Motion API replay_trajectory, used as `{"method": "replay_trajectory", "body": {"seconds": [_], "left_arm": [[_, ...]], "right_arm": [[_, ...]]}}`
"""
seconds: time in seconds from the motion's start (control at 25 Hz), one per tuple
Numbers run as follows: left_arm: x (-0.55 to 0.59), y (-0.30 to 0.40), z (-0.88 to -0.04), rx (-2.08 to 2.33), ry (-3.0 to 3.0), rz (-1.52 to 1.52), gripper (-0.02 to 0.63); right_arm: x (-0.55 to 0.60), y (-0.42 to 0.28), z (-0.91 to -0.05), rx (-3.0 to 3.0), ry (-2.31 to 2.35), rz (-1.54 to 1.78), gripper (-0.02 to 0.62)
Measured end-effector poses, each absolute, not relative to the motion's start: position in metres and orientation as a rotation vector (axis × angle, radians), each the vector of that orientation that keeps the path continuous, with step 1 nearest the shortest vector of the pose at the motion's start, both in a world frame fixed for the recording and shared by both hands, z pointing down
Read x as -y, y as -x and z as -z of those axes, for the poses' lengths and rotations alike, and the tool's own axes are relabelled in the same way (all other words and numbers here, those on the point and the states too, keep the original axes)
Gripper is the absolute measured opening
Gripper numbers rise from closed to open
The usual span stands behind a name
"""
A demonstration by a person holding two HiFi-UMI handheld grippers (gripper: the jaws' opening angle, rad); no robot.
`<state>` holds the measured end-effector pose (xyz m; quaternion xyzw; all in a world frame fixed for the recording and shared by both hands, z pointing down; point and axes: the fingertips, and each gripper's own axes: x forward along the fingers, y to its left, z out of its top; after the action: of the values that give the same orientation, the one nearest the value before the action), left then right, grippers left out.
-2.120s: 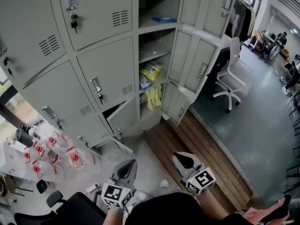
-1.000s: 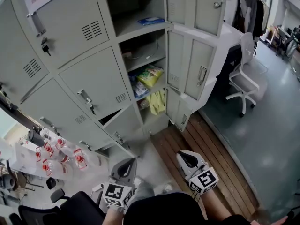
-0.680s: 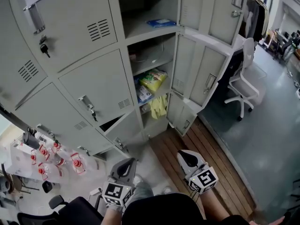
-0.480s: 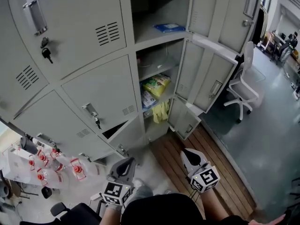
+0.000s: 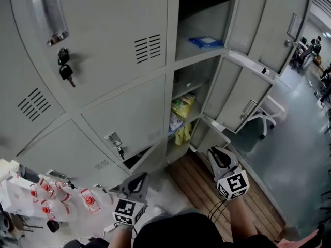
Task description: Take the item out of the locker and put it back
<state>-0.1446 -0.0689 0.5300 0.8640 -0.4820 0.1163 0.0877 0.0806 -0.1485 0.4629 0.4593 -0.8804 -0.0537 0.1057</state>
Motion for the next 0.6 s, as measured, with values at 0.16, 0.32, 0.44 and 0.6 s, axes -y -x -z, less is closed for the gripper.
{"method": "replay_trajectory", "body": {"seconds": [0.16,0.32,0.44,0.6], "left_arm": [[0.09,0.154,-0.521,1.438,-2.586,-0.35,0.008],[0.113,0.152,-0.507,1.467,-2.614,-0.325,0.008],[0.129,0.144,-0.497,1.475,-2.623,-0.327,0.008],[0.145,0.131,-0.484,1.483,-2.634,-0.339,0.008]], "right_arm": [[0.179,-0.072,-0.432,2.555,-1.363,0.306,0.072],[0.207,-0.067,-0.4,2.463,-1.348,0.452,0.096],[0.228,-0.061,-0.371,2.418,-1.319,0.6,0.121],[0.255,-0.055,-0.339,2.376,-1.268,0.732,0.158]]}}
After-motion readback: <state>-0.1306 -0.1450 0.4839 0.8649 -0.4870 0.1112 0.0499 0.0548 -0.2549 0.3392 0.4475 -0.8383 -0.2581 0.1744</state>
